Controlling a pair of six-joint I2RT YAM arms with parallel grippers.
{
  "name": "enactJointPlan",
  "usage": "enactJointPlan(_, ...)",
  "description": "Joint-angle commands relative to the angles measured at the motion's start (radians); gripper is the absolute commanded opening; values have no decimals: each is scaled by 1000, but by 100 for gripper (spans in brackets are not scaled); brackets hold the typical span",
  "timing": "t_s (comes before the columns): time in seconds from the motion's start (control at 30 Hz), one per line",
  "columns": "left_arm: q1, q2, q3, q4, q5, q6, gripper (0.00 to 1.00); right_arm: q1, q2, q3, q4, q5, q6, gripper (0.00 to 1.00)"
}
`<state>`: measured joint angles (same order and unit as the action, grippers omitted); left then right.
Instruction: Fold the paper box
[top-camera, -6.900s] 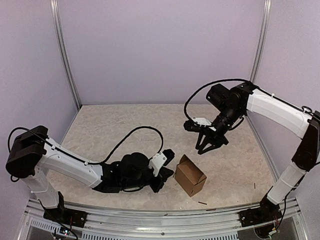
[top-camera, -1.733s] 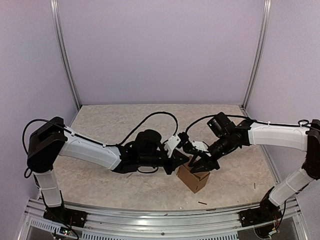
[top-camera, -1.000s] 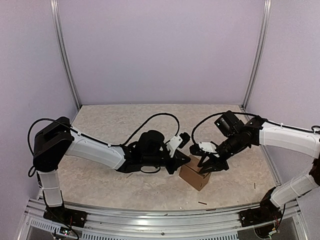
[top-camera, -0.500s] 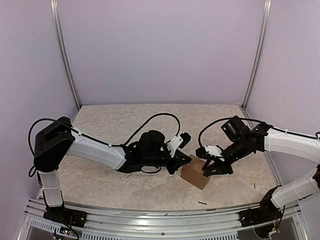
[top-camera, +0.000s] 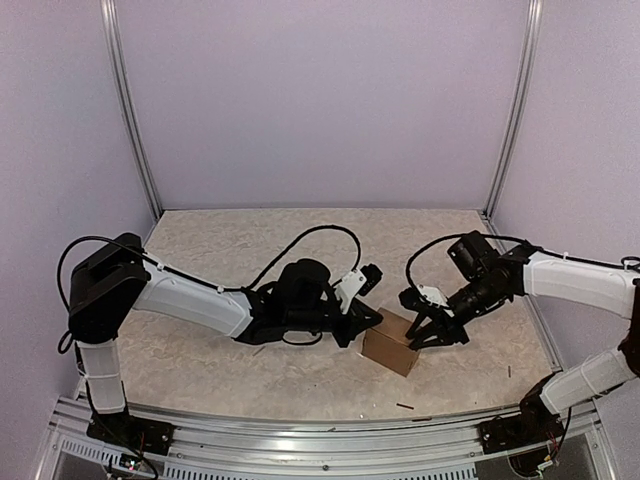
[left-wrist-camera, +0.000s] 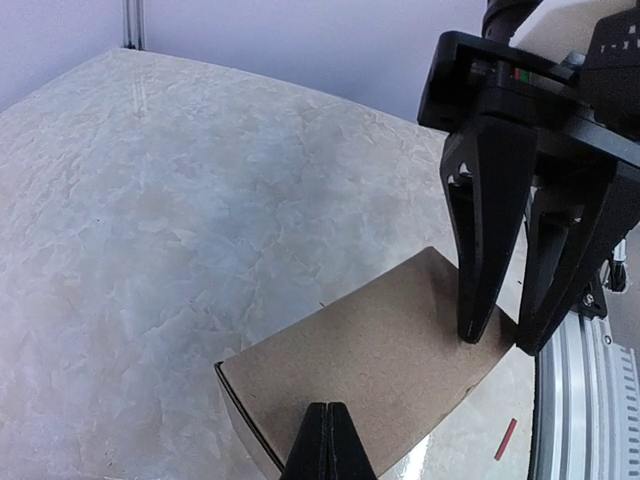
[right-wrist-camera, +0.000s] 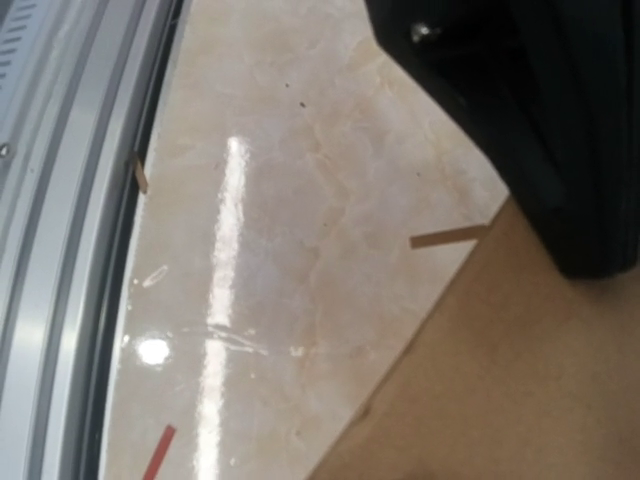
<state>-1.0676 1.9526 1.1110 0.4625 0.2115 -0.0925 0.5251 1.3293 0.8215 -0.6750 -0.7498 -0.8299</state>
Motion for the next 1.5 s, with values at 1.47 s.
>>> enactJointPlan(1.47,37,118,1,-89,33,69,0,-16,-138,-202,98,536,0,6)
